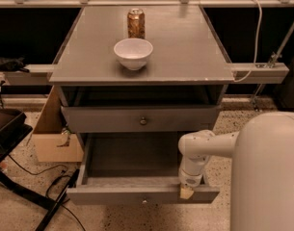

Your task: Open middle drawer

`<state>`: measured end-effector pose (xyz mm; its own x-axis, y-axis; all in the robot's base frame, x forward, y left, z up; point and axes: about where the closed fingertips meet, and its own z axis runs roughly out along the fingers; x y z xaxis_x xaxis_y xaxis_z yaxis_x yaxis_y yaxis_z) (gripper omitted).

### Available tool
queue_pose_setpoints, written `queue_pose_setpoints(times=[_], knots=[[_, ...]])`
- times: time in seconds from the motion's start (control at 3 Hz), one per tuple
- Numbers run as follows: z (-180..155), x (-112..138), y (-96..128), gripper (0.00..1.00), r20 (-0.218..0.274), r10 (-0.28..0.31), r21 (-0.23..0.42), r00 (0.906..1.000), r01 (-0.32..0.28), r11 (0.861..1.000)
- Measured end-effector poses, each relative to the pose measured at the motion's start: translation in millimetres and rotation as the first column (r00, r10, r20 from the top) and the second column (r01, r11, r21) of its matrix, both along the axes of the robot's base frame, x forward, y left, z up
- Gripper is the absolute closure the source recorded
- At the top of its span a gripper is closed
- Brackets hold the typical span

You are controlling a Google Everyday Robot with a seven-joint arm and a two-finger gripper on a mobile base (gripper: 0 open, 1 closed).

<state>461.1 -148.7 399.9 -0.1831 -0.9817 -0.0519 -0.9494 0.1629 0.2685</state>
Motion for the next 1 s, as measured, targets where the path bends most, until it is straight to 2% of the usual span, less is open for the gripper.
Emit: queue_pose_setpoints(times=[0.33, 1.0], knots=[[4.3, -4.8, -5.3, 1.00, -0.016, -0.018, -0.011, 0.9997, 0.018, 1.000], [8.5, -4.0, -10.1, 1.00, -0.030, -0.030, -0.014, 0.9991, 0.030, 0.999]])
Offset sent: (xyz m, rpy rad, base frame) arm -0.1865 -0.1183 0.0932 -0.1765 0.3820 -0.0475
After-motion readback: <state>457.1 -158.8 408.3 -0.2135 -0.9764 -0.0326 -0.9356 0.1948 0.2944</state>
